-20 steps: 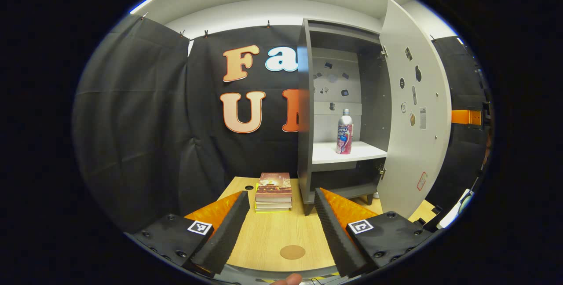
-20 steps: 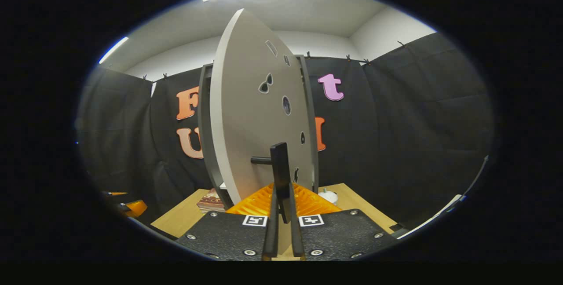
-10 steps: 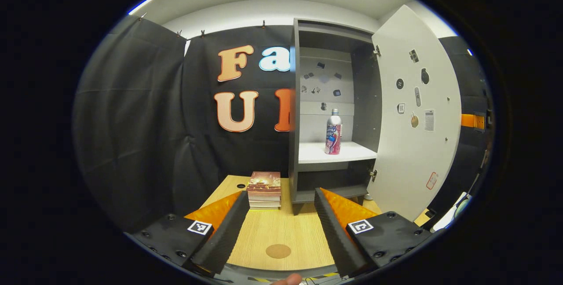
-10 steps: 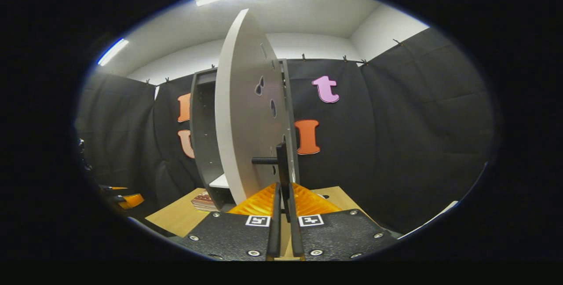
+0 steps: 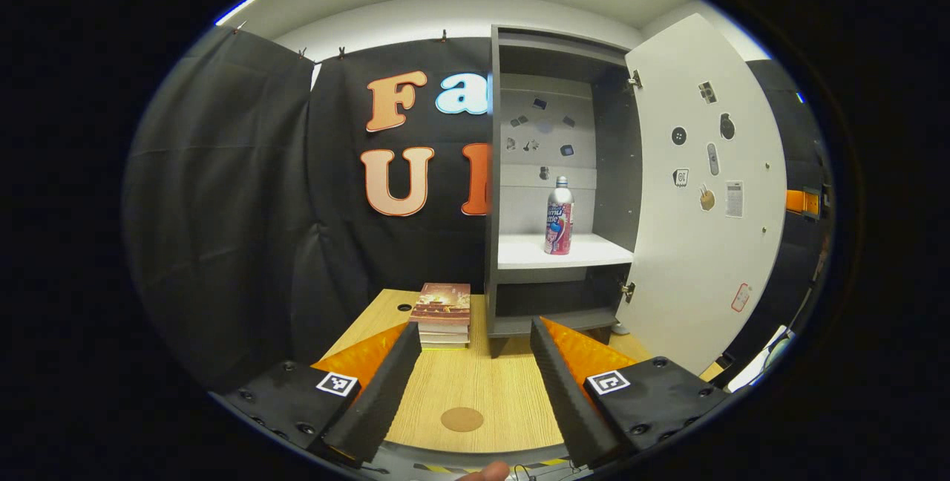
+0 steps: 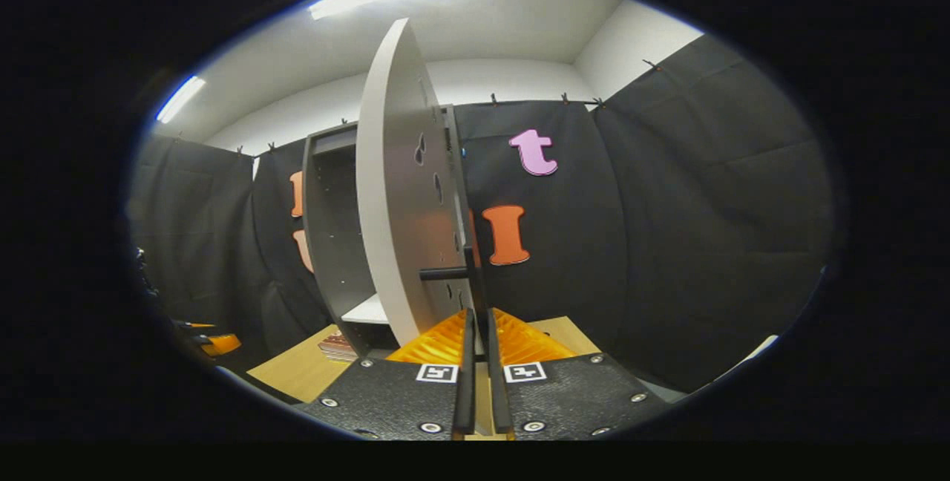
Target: Open the cabinet door with the right hand, grasp the bottle in the cabinet with the left hand and place it on the coaster, then close the cabinet door with the right hand.
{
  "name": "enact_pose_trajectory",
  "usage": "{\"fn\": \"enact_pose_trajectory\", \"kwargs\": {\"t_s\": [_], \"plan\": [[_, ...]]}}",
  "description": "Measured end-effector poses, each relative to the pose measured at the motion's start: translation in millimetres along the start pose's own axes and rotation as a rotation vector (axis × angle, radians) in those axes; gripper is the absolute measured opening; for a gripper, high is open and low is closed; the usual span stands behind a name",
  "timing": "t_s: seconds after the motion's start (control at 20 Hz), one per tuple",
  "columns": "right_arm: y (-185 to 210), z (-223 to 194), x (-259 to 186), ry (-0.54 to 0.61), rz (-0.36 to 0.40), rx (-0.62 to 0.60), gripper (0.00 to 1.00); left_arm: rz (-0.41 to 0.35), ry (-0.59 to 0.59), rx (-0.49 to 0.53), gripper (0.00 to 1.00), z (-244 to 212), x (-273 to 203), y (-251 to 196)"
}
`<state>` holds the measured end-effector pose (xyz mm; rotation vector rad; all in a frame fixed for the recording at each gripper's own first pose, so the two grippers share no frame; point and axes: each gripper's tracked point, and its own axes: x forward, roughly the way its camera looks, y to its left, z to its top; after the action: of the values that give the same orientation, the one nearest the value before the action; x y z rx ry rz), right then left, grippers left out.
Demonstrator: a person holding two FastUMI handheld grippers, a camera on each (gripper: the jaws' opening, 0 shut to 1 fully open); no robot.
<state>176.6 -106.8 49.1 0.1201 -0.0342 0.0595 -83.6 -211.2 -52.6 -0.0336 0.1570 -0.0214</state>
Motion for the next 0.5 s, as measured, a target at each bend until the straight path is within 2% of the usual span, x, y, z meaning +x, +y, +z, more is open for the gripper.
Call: {"fn": "enact_pose_trajectory", "kwargs": {"t_s": [0.05,0.1,0.3,0.35,0.5], "plan": [[1,0,0,0.001,0.008,0.005,0.05,0.0,0.0,-0.002,0.96,-2,0,-1],[1,-1,1,0.005,0.01,0.006,0.08,0.002,0.001,-0.003,0.96,-2,1,-2],[-5,0,-3,-0.002,-0.02,-0.021,0.08,-0.001,-0.008,0.008,0.96,4,2,-3],[-5,1,-5,-0.007,-0.028,-0.018,0.07,0.0,-0.014,0.013,0.99,6,5,-5],[-2,4,-12,-0.026,-0.034,-0.021,0.07,-0.021,-0.02,0.017,0.94,11,22,-13]]}}
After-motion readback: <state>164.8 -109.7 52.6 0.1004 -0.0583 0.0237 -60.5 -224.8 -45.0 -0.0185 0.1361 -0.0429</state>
